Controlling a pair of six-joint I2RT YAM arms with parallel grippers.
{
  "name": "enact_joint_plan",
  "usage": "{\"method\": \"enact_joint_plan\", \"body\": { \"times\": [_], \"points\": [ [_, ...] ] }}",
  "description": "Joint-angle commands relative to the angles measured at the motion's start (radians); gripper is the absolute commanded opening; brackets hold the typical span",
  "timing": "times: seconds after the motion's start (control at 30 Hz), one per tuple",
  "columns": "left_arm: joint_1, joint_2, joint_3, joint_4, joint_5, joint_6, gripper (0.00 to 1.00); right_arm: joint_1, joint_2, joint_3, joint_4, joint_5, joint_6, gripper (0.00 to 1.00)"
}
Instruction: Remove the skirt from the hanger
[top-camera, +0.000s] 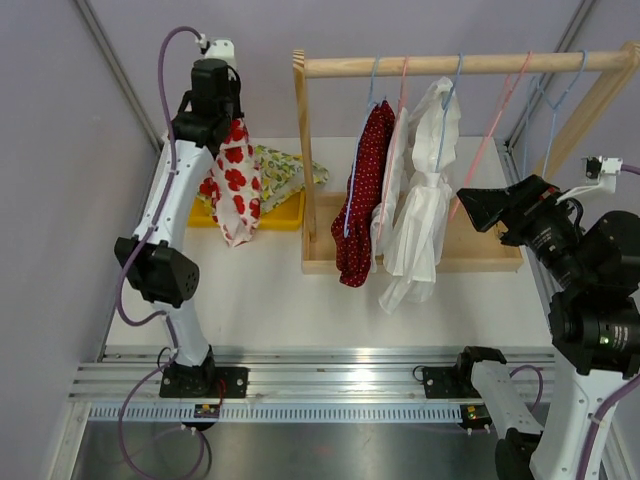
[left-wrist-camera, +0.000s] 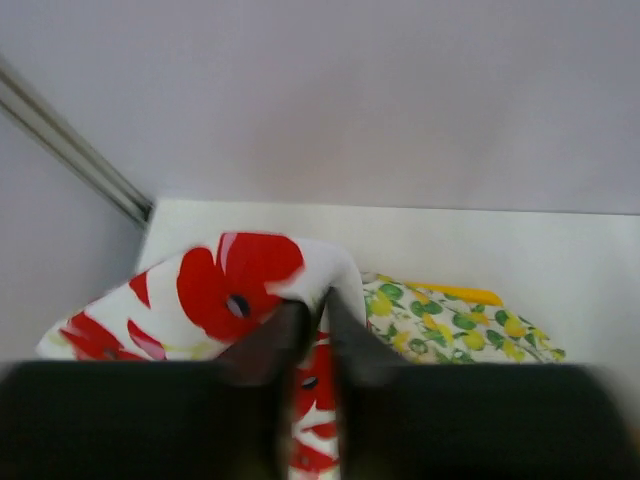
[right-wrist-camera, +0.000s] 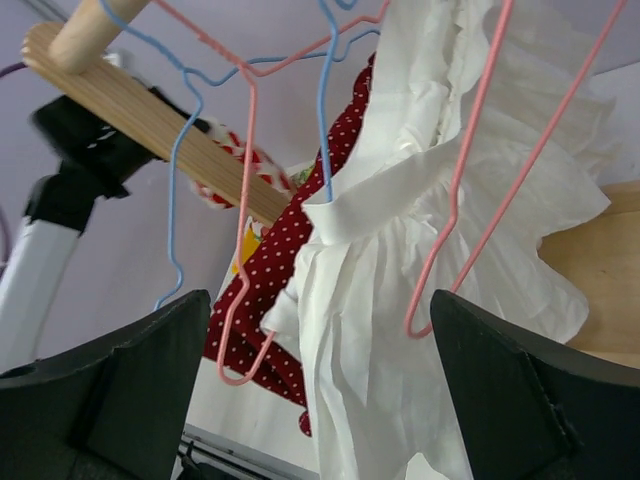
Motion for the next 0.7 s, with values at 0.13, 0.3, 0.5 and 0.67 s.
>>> {"method": "enact_joint_plan", "body": {
  "times": [0.13,0.3,0.5,0.67],
  "points": [
    [0.025,0.040,-0.151,0.007,0.137,-0.163,0.99,0.000,-0.006,0.030,0.104,-0.215,0.063,1.00],
    [0.027,-0.179,-0.416,0.102,0.097,-0.164,0.99,0.000,0.064,0.004,0.199,-0.252,0.090,1.00],
    [0.014,-0.521,-0.691,0.135,0.172,-0.201,0.99,0.000,0.202,0.064,0.305,-0.217,0.091,0.99],
    [-0.025,-0.770,-0.895,0.120,0.218,-0.249,0.99,0.000,0.309,0.081,0.369,-0.169,0.085,0.97]
  ]
}}
